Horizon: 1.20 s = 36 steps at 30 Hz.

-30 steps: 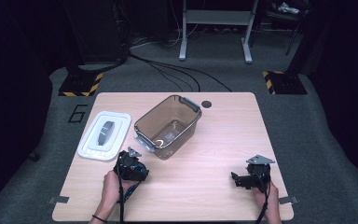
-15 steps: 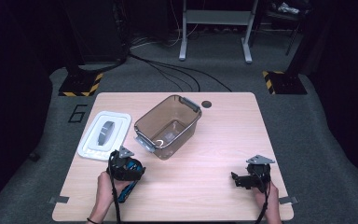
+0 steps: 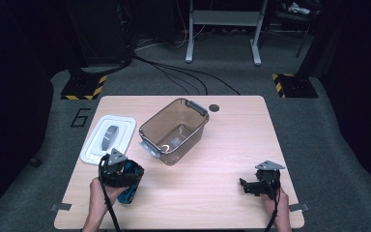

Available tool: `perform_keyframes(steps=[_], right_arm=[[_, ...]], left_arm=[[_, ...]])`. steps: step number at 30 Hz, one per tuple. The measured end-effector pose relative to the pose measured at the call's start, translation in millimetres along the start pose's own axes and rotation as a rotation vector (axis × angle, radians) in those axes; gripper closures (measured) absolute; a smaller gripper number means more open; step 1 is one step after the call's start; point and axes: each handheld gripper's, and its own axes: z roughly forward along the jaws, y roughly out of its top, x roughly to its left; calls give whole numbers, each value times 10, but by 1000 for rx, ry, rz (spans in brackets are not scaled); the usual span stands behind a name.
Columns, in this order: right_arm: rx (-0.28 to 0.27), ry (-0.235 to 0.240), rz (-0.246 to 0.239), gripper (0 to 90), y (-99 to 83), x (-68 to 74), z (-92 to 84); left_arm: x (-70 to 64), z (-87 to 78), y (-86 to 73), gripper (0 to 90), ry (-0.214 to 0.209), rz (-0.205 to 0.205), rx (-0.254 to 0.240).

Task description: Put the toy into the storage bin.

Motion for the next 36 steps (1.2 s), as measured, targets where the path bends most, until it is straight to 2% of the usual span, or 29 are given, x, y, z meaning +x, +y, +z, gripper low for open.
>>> perform_keyframes(steps=[13,29,33,36], right_arm=[[1,0,0,0,0,0,0],[2,0,6,0,0,5,-2],[2,0,5,0,0,4,-2],[0,0,1,0,0,1,0]], left_arm=[[43,-155,109,250,-1,8,-52],[73,-290,369,250,14,58,-75],[90,-314,429,250,-9,66,-84],[83,-341,475,251,1,73,-92]])
